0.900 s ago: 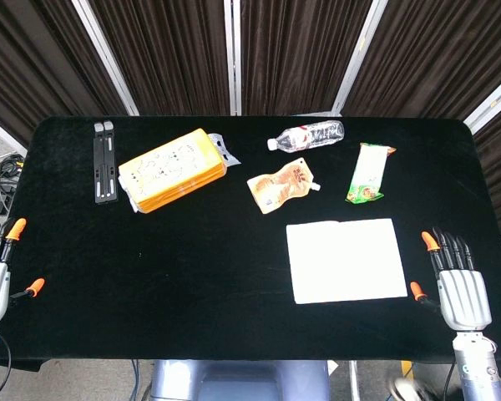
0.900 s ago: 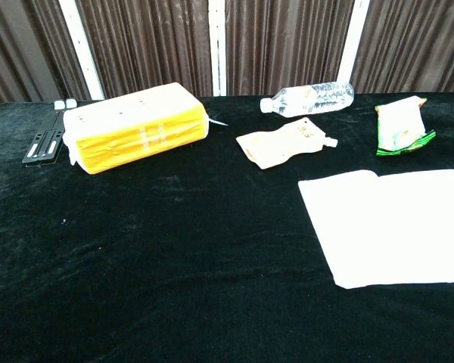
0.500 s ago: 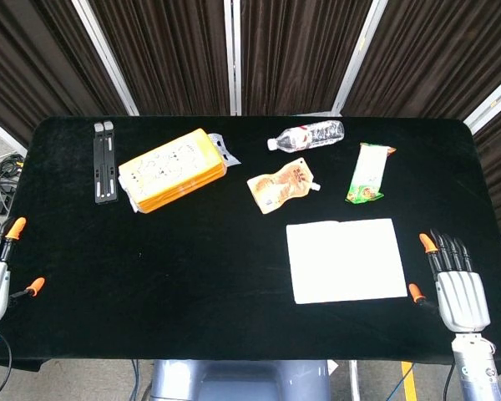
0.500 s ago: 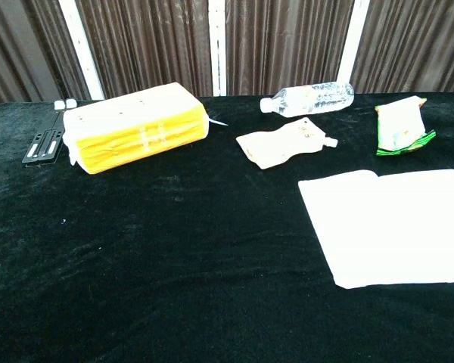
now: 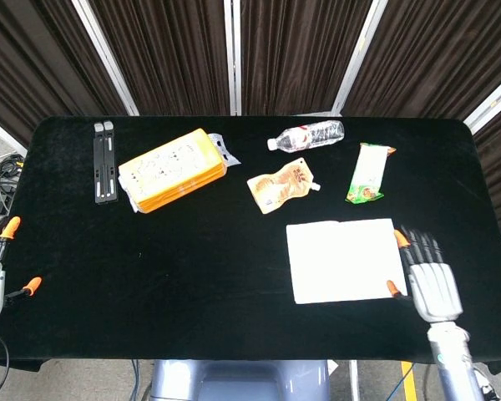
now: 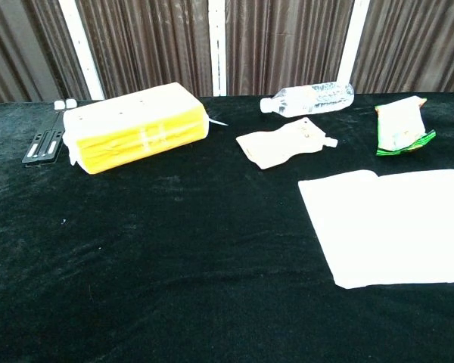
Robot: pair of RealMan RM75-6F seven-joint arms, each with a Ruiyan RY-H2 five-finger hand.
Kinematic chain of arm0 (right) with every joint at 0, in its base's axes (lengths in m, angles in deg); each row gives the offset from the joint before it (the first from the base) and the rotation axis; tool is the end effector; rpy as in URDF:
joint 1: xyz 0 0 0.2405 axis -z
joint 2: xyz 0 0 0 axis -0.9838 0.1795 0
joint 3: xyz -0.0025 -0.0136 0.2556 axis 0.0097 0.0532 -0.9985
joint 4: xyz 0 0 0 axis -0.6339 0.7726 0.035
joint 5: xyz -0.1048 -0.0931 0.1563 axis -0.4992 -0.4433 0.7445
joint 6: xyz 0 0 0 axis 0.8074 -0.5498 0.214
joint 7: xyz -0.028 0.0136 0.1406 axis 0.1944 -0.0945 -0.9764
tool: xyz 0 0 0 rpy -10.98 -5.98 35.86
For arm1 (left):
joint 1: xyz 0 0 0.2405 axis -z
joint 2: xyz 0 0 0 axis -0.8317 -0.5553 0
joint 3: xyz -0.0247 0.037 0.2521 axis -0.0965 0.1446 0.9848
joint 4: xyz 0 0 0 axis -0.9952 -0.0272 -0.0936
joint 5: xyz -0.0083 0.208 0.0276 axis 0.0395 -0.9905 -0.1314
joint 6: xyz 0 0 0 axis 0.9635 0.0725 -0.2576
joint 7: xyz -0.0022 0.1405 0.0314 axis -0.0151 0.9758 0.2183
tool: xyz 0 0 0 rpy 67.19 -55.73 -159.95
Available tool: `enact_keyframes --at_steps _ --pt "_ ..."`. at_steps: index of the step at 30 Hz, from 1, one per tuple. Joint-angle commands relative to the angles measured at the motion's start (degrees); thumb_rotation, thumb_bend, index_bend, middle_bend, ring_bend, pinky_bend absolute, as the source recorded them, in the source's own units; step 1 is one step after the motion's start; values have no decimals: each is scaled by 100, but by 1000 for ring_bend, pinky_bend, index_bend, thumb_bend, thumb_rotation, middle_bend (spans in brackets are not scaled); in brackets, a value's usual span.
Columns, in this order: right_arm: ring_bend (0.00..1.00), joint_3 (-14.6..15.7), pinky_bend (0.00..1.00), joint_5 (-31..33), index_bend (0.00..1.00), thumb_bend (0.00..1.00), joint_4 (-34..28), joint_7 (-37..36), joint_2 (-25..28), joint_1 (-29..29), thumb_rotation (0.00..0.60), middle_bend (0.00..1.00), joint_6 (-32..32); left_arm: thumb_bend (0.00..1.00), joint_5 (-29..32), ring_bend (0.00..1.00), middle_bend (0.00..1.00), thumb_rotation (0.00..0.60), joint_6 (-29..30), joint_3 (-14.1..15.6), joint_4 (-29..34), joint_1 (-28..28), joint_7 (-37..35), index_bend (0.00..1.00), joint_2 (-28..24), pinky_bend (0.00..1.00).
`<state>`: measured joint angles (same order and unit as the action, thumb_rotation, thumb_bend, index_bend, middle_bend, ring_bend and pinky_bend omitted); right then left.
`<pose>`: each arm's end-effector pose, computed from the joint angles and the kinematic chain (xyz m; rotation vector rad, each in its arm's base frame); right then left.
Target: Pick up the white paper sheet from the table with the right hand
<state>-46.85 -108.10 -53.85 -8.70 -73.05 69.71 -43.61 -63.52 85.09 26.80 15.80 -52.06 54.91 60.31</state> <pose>-0.2616 -0.2160 0.0948 1.4432 -0.8562 1.0025 -0.3085 0.1866 0.1497 -1.2821 -0.7789 -0.9070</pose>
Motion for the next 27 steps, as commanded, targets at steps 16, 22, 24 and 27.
enact_keyframes --at_steps 16,22,24,27 --pt "0 -312 0 1928 0 179 -597 2095 -2006 -1002 600 0 1085 108 116 0 0 600 -122 -38 -1 24 -215 0 -85 0" --pt "0 -226 0 2167 0 223 -550 2312 -2268 -1079 600 0 1076 110 121 0 0 600 -135 -35 3 29 -219 0 -89 0" --pt "0 -208 0 2209 0 227 -536 2359 -2296 -1090 600 0 1054 110 126 0 0 600 -140 -35 3 30 -223 0 -91 0" --pt "0 -177 0 2281 0 225 -521 2461 -2295 -1095 600 0 1016 111 134 0 0 600 -141 -35 2 27 -231 0 -95 0"
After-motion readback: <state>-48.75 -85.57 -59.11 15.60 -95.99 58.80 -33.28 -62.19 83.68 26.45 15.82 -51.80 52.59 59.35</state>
